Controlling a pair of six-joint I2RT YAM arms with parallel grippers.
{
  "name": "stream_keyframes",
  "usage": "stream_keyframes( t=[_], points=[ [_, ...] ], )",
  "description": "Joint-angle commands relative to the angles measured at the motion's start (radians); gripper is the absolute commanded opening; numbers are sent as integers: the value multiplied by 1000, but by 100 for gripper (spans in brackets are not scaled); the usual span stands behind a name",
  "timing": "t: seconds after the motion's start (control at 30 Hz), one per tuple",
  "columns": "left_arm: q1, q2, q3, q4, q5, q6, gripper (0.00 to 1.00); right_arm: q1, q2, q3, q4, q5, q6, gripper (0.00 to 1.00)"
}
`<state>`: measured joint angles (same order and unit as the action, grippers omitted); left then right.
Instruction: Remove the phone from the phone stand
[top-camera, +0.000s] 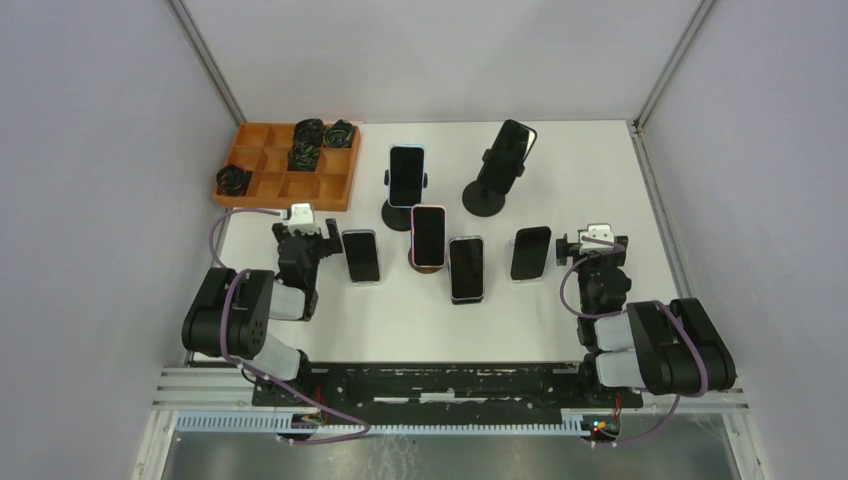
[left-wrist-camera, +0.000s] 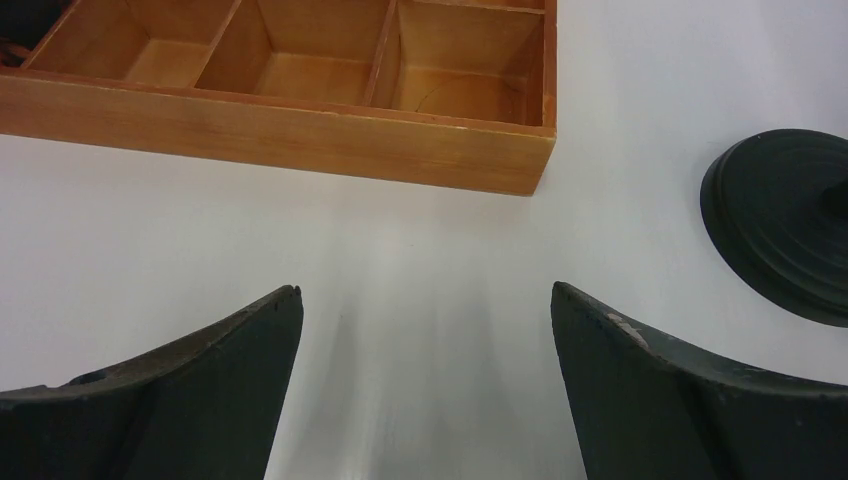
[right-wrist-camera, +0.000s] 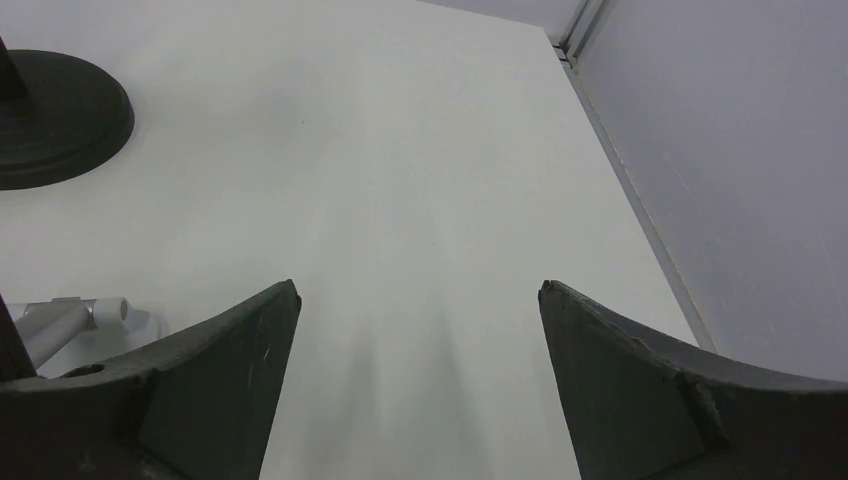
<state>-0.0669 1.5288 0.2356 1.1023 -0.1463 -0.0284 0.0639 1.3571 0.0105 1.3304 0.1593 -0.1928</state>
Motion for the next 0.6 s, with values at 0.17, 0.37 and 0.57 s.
stream_keyframes(
  t=[0.17, 0.37, 0.57],
  points=[
    [7, 5, 18, 56, 11, 32, 100, 5, 5, -87, 51, 6, -7, 98],
    [6, 3, 17, 54, 13, 32, 100, 4, 5, -87, 55, 35, 0, 98],
    [28, -74, 200, -340, 70, 51, 100, 4, -113, 107, -385, 209, 93, 98]
  ],
)
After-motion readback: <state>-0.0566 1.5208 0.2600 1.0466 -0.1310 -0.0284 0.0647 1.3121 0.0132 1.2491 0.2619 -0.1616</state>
